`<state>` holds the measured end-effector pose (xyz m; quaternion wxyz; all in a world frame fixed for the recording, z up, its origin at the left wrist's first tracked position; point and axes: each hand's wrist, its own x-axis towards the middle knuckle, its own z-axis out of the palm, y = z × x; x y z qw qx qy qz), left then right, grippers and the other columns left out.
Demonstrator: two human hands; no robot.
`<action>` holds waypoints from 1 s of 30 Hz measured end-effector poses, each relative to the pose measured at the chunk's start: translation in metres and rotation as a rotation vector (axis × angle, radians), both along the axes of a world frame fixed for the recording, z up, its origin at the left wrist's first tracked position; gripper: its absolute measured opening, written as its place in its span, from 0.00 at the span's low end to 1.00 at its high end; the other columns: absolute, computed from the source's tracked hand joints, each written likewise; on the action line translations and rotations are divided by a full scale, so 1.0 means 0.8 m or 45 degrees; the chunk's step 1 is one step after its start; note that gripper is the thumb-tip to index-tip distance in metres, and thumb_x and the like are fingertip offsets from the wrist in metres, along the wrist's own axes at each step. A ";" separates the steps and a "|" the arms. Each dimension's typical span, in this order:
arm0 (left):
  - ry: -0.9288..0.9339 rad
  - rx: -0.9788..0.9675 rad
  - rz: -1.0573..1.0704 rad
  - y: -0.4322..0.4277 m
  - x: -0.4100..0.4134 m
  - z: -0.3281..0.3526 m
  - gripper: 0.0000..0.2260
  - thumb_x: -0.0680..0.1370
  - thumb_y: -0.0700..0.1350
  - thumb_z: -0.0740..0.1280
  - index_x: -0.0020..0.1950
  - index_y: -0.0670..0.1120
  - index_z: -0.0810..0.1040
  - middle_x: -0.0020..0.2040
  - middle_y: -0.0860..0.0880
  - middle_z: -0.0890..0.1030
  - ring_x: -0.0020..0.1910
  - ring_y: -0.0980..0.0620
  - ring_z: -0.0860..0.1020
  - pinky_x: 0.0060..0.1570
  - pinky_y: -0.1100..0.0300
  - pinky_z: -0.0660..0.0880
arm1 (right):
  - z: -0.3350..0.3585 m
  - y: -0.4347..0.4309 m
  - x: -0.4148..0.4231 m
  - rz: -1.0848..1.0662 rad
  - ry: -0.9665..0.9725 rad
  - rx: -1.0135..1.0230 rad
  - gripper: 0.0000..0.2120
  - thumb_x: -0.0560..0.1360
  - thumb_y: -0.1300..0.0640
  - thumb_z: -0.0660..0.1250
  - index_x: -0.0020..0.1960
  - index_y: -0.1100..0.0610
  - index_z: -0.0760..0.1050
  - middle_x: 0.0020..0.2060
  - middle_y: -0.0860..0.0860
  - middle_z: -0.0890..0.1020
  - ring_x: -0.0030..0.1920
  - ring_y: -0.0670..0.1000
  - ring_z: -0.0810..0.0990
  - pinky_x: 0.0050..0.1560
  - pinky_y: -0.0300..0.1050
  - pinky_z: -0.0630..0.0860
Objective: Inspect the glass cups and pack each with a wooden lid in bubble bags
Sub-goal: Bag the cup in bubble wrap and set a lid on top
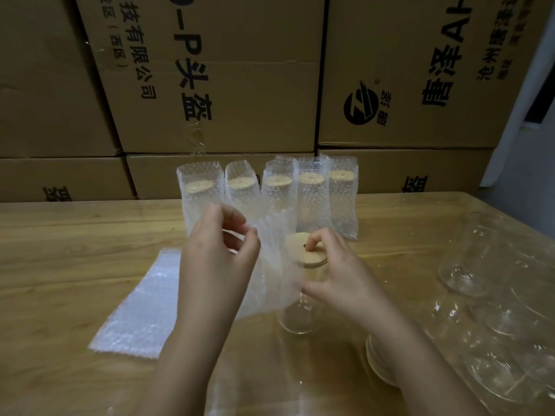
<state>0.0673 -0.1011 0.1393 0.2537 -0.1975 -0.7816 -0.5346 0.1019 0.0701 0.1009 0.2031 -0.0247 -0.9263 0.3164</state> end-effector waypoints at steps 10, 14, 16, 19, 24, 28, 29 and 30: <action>-0.038 0.016 -0.010 0.008 -0.010 -0.014 0.11 0.74 0.41 0.69 0.42 0.56 0.71 0.40 0.56 0.78 0.38 0.60 0.77 0.34 0.72 0.71 | 0.070 0.037 0.048 -0.093 0.969 -1.069 0.21 0.67 0.45 0.74 0.54 0.43 0.67 0.53 0.46 0.76 0.54 0.45 0.80 0.46 0.42 0.80; -0.044 0.008 -0.010 0.006 -0.011 -0.014 0.08 0.75 0.42 0.70 0.42 0.53 0.74 0.40 0.54 0.78 0.38 0.62 0.76 0.35 0.74 0.70 | 0.080 0.044 0.055 0.298 0.572 -1.398 0.23 0.66 0.48 0.72 0.58 0.51 0.70 0.55 0.56 0.79 0.50 0.59 0.84 0.38 0.49 0.82; -0.033 0.001 -0.020 0.003 -0.011 -0.013 0.07 0.74 0.41 0.71 0.42 0.51 0.75 0.39 0.53 0.78 0.38 0.63 0.75 0.35 0.74 0.69 | 0.078 0.040 0.055 0.349 0.449 -1.329 0.26 0.63 0.47 0.73 0.58 0.51 0.71 0.55 0.57 0.79 0.49 0.60 0.84 0.36 0.49 0.82; -0.043 0.011 -0.008 -0.004 -0.015 -0.010 0.07 0.74 0.39 0.71 0.41 0.50 0.77 0.40 0.54 0.80 0.36 0.62 0.76 0.35 0.71 0.70 | 0.073 0.033 0.052 0.273 0.414 -1.140 0.25 0.61 0.47 0.76 0.56 0.48 0.71 0.54 0.54 0.78 0.49 0.56 0.84 0.38 0.47 0.81; -0.156 0.172 -0.124 -0.014 -0.019 -0.004 0.10 0.73 0.40 0.71 0.39 0.55 0.79 0.37 0.57 0.82 0.32 0.58 0.77 0.32 0.63 0.74 | 0.067 0.022 0.047 0.032 0.490 -0.881 0.20 0.58 0.40 0.74 0.46 0.35 0.70 0.52 0.48 0.78 0.47 0.49 0.83 0.45 0.54 0.82; -0.199 0.237 -0.240 -0.007 -0.015 -0.003 0.09 0.73 0.38 0.72 0.39 0.53 0.80 0.32 0.55 0.81 0.27 0.58 0.75 0.28 0.67 0.73 | 0.055 0.000 0.038 -0.027 0.459 -0.803 0.28 0.60 0.41 0.74 0.57 0.37 0.66 0.52 0.38 0.74 0.48 0.41 0.80 0.45 0.42 0.81; -0.213 0.249 -0.260 -0.005 -0.015 -0.004 0.09 0.74 0.38 0.72 0.39 0.52 0.81 0.32 0.54 0.80 0.27 0.58 0.75 0.28 0.67 0.73 | 0.051 -0.007 0.036 -0.014 0.414 -0.765 0.31 0.60 0.40 0.73 0.60 0.34 0.64 0.53 0.37 0.73 0.49 0.38 0.79 0.41 0.36 0.80; -0.231 0.271 -0.285 -0.003 -0.014 -0.004 0.08 0.74 0.38 0.72 0.40 0.52 0.81 0.32 0.54 0.80 0.27 0.58 0.76 0.28 0.67 0.73 | 0.047 -0.012 0.034 -0.003 0.364 -0.731 0.34 0.60 0.39 0.73 0.62 0.32 0.62 0.56 0.37 0.71 0.50 0.37 0.78 0.41 0.33 0.78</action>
